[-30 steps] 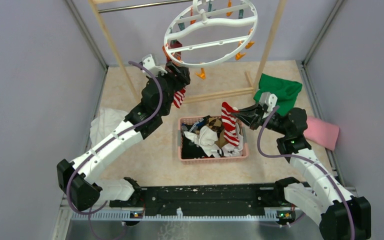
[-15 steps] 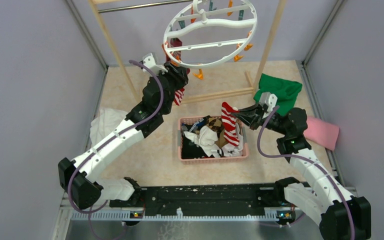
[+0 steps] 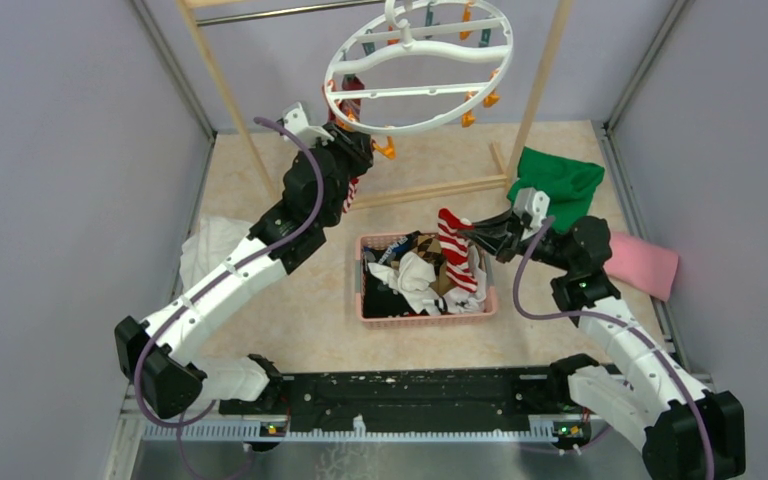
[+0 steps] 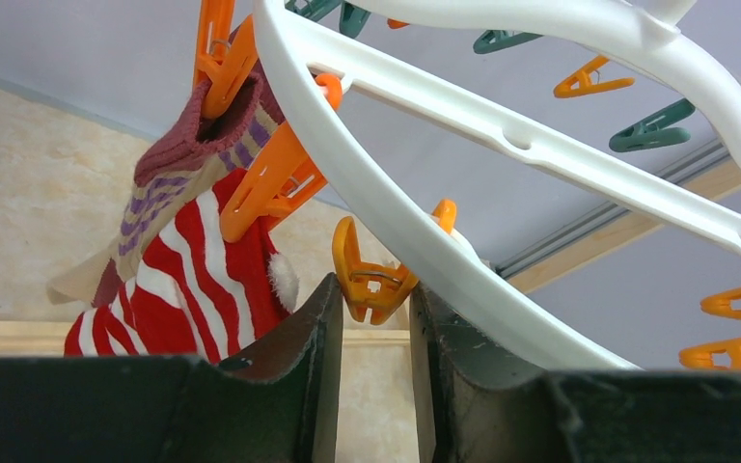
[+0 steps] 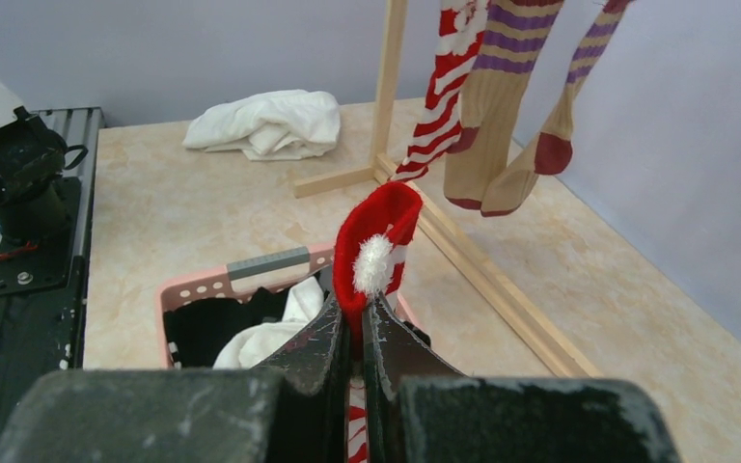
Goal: Clip the socks to the hanger
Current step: Open the clamp at the hanger.
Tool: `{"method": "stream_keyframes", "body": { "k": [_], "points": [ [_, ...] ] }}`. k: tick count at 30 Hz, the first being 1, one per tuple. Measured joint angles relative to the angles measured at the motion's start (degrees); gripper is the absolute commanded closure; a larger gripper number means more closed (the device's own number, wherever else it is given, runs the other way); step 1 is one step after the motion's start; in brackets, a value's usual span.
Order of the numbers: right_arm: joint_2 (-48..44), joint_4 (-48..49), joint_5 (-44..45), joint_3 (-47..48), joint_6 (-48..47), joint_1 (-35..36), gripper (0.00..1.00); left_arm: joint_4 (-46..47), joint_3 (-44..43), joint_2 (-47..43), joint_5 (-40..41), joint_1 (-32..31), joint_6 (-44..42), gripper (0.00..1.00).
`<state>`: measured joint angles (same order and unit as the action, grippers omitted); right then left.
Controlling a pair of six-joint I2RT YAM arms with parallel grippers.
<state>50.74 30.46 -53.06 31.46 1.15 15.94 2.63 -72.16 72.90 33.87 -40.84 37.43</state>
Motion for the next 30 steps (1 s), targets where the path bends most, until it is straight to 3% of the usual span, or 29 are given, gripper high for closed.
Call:
{"method": "stream_keyframes", "body": {
  "k": [6, 10, 16, 30],
  "points": [
    [1.62, 0.0, 1.2, 0.17, -3.41, 4.15, 1.0, -2.08, -0.85, 0.0, 0.0, 0.0, 1.6, 0.83],
    [4.83, -0.2, 3.54, 1.62, -6.25, 7.34, 1.0, -4.22, -1.88, 0.0, -0.11, 0.0, 3.06, 0.64],
    [8.35, 0.57, 5.09, 4.31, -8.17, 10.32, 1.0, -5.95, -1.97, -0.13, -0.17, 0.02, 4.09, 0.49],
    [8.74, 0.87, 5.9, 4.33, -8.63, 10.69, 1.0, -2.73, 0.39, -2.99, -3.1, 3.19, 2.6, 0.48]
  ]
}}
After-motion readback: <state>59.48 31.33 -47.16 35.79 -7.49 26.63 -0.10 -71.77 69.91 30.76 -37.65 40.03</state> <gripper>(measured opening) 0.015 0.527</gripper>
